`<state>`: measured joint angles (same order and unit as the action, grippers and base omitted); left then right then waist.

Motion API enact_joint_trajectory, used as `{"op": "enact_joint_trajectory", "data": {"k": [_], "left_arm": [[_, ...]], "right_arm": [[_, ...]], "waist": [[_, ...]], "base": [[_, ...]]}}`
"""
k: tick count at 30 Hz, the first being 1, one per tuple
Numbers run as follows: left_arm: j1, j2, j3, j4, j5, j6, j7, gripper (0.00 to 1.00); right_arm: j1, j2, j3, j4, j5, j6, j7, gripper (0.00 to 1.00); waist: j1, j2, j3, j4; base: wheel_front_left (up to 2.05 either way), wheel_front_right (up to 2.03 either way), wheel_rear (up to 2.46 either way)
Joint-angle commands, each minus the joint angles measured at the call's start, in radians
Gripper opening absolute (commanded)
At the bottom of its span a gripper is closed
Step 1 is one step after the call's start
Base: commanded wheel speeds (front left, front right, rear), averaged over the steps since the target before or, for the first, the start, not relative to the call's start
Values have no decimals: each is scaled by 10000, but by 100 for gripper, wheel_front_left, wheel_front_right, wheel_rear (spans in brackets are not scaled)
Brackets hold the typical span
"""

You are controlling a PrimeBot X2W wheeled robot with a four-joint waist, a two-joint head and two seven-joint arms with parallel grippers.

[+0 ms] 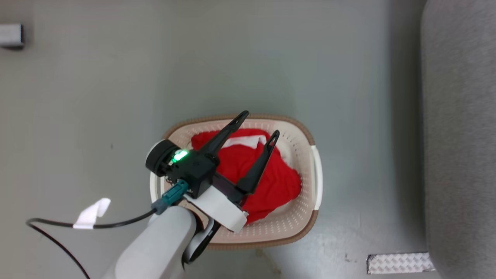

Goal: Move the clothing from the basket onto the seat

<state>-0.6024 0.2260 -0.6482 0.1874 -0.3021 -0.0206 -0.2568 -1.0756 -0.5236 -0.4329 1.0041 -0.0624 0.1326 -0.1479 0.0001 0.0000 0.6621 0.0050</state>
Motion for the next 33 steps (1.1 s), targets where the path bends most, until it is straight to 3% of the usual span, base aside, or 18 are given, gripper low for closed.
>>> {"op": "enact_joint_trajectory", "data": {"k": [1,8,14,25,33], "left_arm": [[179,43,79,36,-79,44,-46,100],[811,111,191,332,-301,116,-67,100],[1679,267,636,467,-476,299,-78,100],[3962,262,2635,62,-237,873,-76,100],[5174,67,3935,-151,147,843,-77,100]], "right_arm": [[387,118,23,-5,-121,-34,-170,100],[2100,670,352,-711,-249,-34,-838,100],[3833,1295,575,-2564,21,-34,-1145,100],[7265,2962,1711,-6922,758,-34,-1175,100],[8888,4020,2707,-8022,896,-34,-1176,100]], "waist": [[-1,0,-495,-209],[-1,0,-1852,-420],[-1,0,-3002,-378],[-1,0,-4942,-19],[-1,0,-5920,218]], "base": [[0,0,0],[0,0,0],[0,0,0],[0,0,0],[0,0,0]]}}
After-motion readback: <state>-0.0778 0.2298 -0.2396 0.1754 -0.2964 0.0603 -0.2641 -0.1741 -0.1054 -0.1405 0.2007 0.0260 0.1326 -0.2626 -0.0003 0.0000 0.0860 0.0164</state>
